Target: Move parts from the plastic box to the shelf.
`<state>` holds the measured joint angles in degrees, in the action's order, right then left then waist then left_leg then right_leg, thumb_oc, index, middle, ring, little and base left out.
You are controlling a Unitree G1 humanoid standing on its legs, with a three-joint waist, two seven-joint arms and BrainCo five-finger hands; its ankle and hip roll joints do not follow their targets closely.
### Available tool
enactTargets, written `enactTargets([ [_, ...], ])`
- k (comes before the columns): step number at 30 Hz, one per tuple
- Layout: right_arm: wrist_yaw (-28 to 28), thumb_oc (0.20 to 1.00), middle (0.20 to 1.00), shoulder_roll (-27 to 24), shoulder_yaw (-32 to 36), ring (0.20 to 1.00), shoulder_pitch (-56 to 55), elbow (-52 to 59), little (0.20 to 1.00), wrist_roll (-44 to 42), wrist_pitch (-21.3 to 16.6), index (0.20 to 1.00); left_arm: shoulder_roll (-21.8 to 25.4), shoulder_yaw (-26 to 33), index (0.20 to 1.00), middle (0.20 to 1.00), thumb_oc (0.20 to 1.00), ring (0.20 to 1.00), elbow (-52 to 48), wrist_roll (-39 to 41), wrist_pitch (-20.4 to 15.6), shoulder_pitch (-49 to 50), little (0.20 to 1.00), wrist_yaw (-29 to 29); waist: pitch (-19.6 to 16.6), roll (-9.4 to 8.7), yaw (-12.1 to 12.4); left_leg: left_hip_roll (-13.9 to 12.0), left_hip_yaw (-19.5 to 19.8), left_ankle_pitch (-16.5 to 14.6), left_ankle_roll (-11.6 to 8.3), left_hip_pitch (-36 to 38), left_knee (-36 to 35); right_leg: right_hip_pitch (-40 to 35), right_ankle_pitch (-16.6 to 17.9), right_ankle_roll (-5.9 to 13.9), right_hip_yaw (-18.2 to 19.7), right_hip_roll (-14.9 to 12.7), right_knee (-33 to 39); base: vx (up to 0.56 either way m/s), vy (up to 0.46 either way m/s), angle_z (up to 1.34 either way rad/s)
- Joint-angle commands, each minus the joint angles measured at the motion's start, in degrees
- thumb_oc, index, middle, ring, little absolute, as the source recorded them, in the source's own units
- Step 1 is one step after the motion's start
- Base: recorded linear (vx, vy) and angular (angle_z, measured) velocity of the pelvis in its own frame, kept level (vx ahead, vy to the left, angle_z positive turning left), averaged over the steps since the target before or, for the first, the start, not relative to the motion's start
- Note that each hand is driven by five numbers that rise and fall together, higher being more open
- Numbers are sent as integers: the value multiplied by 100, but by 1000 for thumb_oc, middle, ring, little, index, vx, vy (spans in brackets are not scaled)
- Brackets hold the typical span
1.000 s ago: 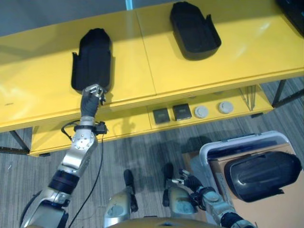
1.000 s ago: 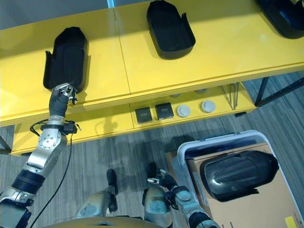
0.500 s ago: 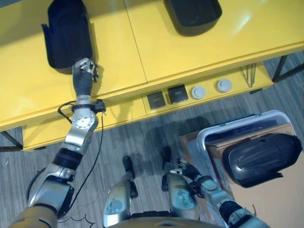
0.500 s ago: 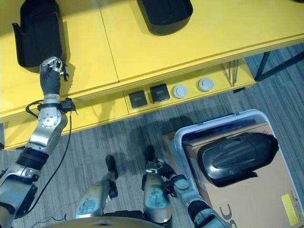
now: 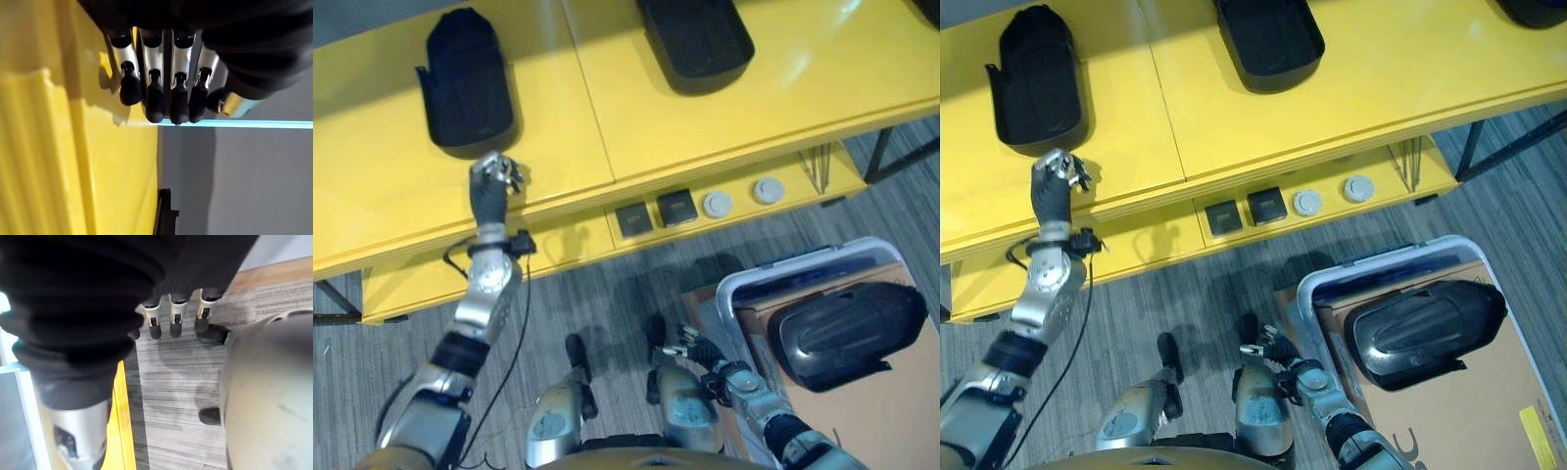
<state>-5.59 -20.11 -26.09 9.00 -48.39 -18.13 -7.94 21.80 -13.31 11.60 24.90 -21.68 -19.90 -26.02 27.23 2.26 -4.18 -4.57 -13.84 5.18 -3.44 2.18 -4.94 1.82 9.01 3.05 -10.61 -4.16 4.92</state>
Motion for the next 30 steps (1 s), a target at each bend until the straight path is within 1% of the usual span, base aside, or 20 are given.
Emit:
enactTargets([
  [1,60,1000,1000,217,60,1000,-313,-402,1000,-25,122,1000,-53,-89,1000,1000,1000,1000,76,-625,-558,465,1000,-199,-781,-136,206,-106,187,-596,-74,-67,-6,-462,-853,248,-200,-376,-25,-8,4,5],
  [2,66,1000,1000,224,76,1000,-333,-427,1000,-20,136,1000,-42,-93,1000,1000,1000,1000,57,-685,-603,518,1000,-203,-811,-141,219,-106,182,-605,-72,-43,-6,-493,-855,249,-219,-382,-18,6,16,17],
  [3,71,1000,1000,261,180,1000,-416,-598,1000,-27,229,1000,7,-122,1000,1000,1000,1000,-29,-822,-775,768,1000,-238,-980,-164,290,-107,143,-648,-56,82,-6,-646,-858,255,-303,-405,8,28,46,29],
  [4,93,1000,1000,287,317,1000,-497,-870,1000,-130,409,1000,48,-155,1000,1000,1000,1000,-97,-1001,-927,1036,1000,-223,-1187,-189,378,-112,108,-694,-39,222,-6,-810,-874,274,-387,-429,8,29,61,28],
  [5,97,1000,1000,297,392,1000,-524,-987,1000,-195,467,1000,90,-178,1000,1000,1000,1000,-118,-1198,-954,1139,1000,-276,-1259,-201,411,-109,107,-715,-30,274,-6,-872,-881,280,-410,-435,8,24,63,19],
  [8,85,1000,1000,318,560,1000,-544,-1314,1000,-211,578,1000,206,-271,1000,1000,1000,1000,-32,-1413,-955,1376,1000,-309,-1399,-250,481,-81,121,-780,12,424,-6,-1040,-899,293,-436,-436,8,3,55,10],
  [9,71,1000,1000,322,597,1000,-552,-1390,1000,-187,616,1000,236,-299,1000,1000,1000,1000,10,-1432,-961,1441,1000,-306,-1419,-267,498,-68,125,-799,27,469,-6,-1088,-905,300,-438,-438,8,12,85,1],
  [10,21,1000,1000,322,667,1000,-577,-1550,1000,-147,707,1000,291,-392,1000,1000,1000,1000,220,-1554,-1093,1593,1000,-353,-1467,-298,524,-35,150,-847,70,546,-6,-1178,-917,308,-436,-431,8,18,86,0],
  [13,24,1000,1000,331,736,1000,-617,-1690,1000,-240,903,1000,293,-483,1000,1000,1000,1000,455,-1539,-1160,1750,1000,-272,-1488,-336,556,15,192,-904,121,620,-6,-1263,-941,322,-416,-420,-13,0,90,2],
  [15,12,1000,1000,373,839,1000,-656,-1827,1000,-418,1083,1000,231,-588,1000,1000,1000,1000,714,-1456,-1350,1894,1000,-83,-1499,-379,576,74,226,-957,165,677,-6,-1305,-901,383,-389,-439,-19,-10,138,2],
  [16,71,1000,1000,403,977,1000,-699,-1928,1000,-730,1141,1000,211,-675,1000,1000,1000,1000,745,-1552,-1545,1984,1000,135,-1507,-423,579,127,230,-997,211,697,-6,-1299,-818,464,-338,-472,-5,5,167,0],
  [19,201,1000,1000,433,1170,1000,-720,-1970,1000,-1130,1114,1000,228,-822,1000,1000,1000,1000,666,-1627,-1645,1957,1000,283,-1505,-466,523,188,203,-1030,266,662,-6,-1207,-675,590,-201,-515,8,-7,130,-4],
  [21,274,1000,1000,441,1223,1000,-747,-1948,1000,-1242,1047,1000,261,-883,1000,1000,1000,1000,605,-1712,-1607,1881,1000,316,-1494,-482,471,201,167,-1047,292,626,-6,-1133,-614,643,-146,-528,8,-44,86,-24],
  [23,434,1000,1000,441,1321,1000,-820,-1835,1000,-1530,871,1000,363,-1013,1000,1000,1000,1000,480,-1726,-1361,1673,1000,309,-1436,-496,308,215,71,-1052,309,531,-6,-880,-415,780,4,-558,8,-100,103,-31],
  [24,451,1000,1000,448,1336,1000,-833,-1814,1000,-1518,825,1000,382,-1024,1000,1000,1000,1000,470,-1739,-1333,1644,1000,263,-1425,-501,276,208,42,-1052,303,523,-6,-805,-360,820,28,-573,8,-221,74,-34],
  [25,438,1000,1000,458,1427,1000,-918,-1746,1000,-1359,599,1000,522,-1069,1000,1000,1000,1000,452,-1985,-1095,1507,1000,90,-1310,-508,114,119,-183,-1060,266,544,-6,-425,-141,989,-13,-615,-70,-262,51,-56],
  [26,420,1000,1000,457,1453,1000,-945,-1708,1000,-1161,545,1000,587,-1047,1000,1000,1000,1000,477,-2116,-1002,1483,1000,-167,-1264,-509,70,45,-429,-1019,246,560,-6,-305,-110,1020,-202,-652,-216,-305,51,-79],
  [28,438,1000,1000,440,1451,1000,-965,-1651,1000,-1015,522,1000,616,-961,1000,1000,1000,1000,523,-2119,-770,1484,1000,-675,-1229,-509,74,-25,-757,-952,227,559,-6,-190,-124,1027,-519,-707,-473,-235,55,-121],
  [29,415,1000,1000,422,1439,1000,-988,-1630,1000,-903,478,1000,615,-877,1000,1000,1000,1000,633,-2056,-664,1493,1000,-1045,-1211,-495,62,-55,-972,-921,245,550,-6,-150,-157,1007,-735,-740,-616,-338,107,-275],
  [30,459,1000,1000,399,1450,1000,-1058,-1596,1000,-950,414,1000,559,-603,1000,1000,1000,1000,1090,-1986,-572,1498,1000,-1685,-1193,-425,84,-137,-1361,-941,295,551,-6,-185,-456,953,-1138,-782,-1100,-463,44,-290],
])
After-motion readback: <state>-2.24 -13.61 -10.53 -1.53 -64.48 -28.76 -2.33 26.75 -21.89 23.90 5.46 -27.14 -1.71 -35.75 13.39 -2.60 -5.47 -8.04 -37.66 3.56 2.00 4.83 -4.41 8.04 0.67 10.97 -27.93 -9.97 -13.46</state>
